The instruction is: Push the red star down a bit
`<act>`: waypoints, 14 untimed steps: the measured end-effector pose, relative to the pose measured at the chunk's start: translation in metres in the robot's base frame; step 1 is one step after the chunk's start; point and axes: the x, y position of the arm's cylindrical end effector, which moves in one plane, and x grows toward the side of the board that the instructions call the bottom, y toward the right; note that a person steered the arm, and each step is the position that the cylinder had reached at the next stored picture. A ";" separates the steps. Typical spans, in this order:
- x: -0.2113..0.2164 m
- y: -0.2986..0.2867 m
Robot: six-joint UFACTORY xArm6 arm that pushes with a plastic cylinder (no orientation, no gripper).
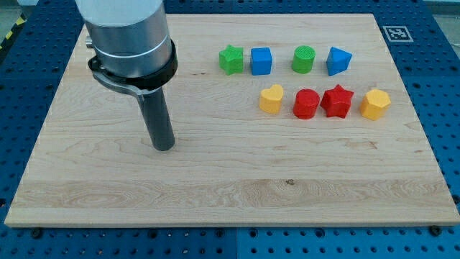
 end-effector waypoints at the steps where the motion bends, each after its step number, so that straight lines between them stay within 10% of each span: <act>1: 0.000 0.000; 6: -0.049 0.076; 10: 0.018 0.297; 14: -0.047 0.408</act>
